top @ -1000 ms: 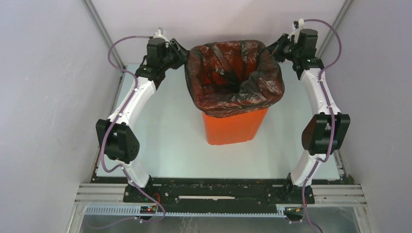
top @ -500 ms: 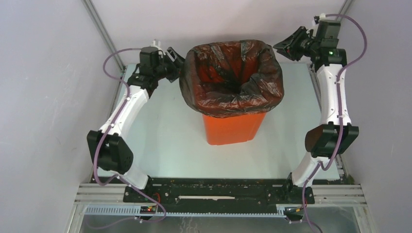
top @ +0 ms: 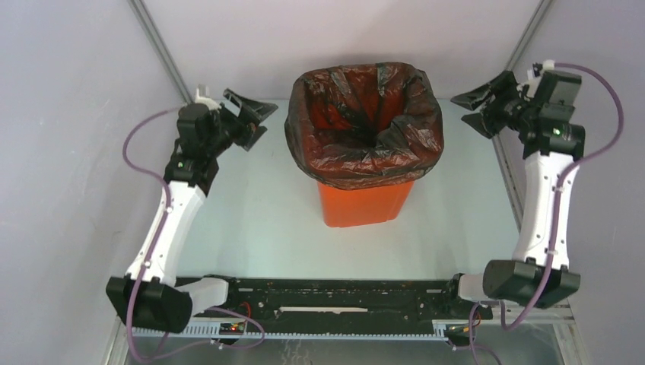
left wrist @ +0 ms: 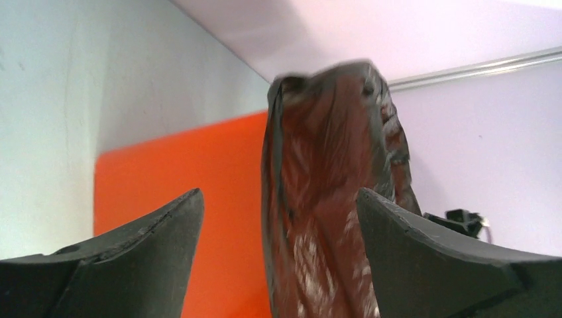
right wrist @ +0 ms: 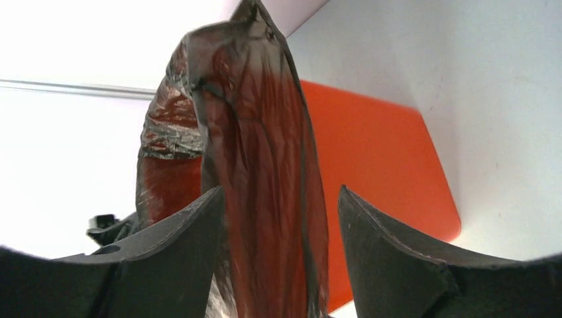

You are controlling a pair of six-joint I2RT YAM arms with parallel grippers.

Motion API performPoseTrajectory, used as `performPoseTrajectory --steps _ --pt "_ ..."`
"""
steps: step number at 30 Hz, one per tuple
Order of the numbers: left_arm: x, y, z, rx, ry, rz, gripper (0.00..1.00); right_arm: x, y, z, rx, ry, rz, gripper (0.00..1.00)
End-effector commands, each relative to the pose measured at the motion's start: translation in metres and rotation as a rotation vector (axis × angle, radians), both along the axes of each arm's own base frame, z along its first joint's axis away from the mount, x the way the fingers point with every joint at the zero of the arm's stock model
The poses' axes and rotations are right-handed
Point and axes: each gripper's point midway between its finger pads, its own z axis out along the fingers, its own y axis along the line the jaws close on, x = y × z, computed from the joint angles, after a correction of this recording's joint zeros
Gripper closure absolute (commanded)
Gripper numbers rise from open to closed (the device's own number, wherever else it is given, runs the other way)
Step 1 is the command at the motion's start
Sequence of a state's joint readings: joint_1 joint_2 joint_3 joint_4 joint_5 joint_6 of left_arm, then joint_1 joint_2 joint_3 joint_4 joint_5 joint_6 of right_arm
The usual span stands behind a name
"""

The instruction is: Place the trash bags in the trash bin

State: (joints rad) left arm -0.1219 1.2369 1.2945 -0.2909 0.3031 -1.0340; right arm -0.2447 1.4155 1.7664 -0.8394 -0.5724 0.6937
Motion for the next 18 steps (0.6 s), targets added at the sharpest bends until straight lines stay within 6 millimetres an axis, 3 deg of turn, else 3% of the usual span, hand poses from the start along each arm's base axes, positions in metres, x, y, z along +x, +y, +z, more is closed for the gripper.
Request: performPoseTrajectory --steps 1,7,11,15,18 --pt "-0.034 -0.019 0.007 -0.215 -0.033 -0.101 0.1 -0.029 0.006 -0.004 0.131 0.024 0.008 0.26" --pt "-0.07 -0.032 0.01 -0.351 -0.083 -0.201 0.11 -0.049 0.034 -0.027 0.221 0.037 0.099 0.24" --pt "-0.075 -0.042 -0.005 -0.375 -0.035 -0.228 0.14 -0.05 0.041 -0.038 0.187 0.031 0.115 0.26" --pt "-0.076 -0.059 -0.005 -0.425 -0.026 -0.277 0.19 -0.049 0.044 -0.046 0.175 0.035 0.129 0.3" --pt "-0.078 -0.071 -0.007 -0.45 -0.011 -0.311 0.28 -0.047 0.052 -0.051 0.195 0.033 0.15 0.38"
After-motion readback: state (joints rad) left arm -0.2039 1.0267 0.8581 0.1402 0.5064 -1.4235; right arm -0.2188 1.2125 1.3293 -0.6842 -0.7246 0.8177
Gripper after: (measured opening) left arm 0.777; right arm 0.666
